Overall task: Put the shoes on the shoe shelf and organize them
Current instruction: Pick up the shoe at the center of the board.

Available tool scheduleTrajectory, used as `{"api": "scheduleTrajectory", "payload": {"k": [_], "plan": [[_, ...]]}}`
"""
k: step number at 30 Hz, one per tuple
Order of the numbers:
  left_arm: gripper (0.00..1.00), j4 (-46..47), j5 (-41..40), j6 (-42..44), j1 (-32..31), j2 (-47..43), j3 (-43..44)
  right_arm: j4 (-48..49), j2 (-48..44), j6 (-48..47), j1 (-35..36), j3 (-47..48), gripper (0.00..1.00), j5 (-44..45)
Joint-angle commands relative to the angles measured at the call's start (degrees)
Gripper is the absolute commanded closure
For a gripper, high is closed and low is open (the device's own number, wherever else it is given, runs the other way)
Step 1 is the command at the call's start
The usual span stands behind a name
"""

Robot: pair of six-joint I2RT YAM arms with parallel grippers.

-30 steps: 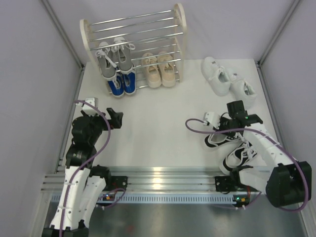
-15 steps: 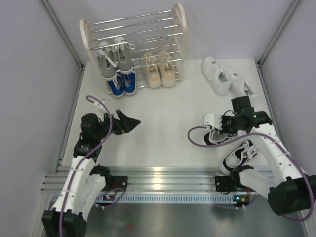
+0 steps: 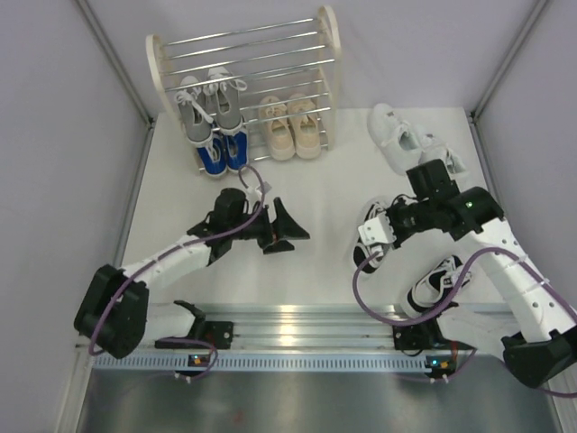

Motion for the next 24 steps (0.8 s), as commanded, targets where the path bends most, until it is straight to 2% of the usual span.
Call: {"api": "scheduleTrajectory", "payload": {"k": [1,5,13,17,21,24], "plan": [[0.02,16.0,-1.8,-9.3,-5.0,6.6,4.3,-2.4,-0.4,-5.0,4.4,2.5,1.00,-6.7],[0.02,30.6,-2.2,-19.8,-7.2,17.6,6.1,-2.2,-0.9,-4.9,7.8,2.9,1.00,-7.5],[0.02,45.3,-3.9,-31.5,-14.5,32.4,14.5,-1.8,-0.8,-3.4,14.0,0.4,1.00,-10.8],[0.02,51.1,-4.5,-37.9,-16.3,38.3,16.1,-0.7,-0.5,-1.9,15.3,0.6,1.00,-10.5],[0.02,52.0,-4.1,-39.1,-19.2,40.8,18.3,0.7,0.5,-0.8,16.4,0.9,1.00,-9.3],[0.07,52.9,-4.2,-39.7,-20.4,40.9,18.7,2.0,1.5,0.2,17.4,1.0,1.00,-7.9]]}}
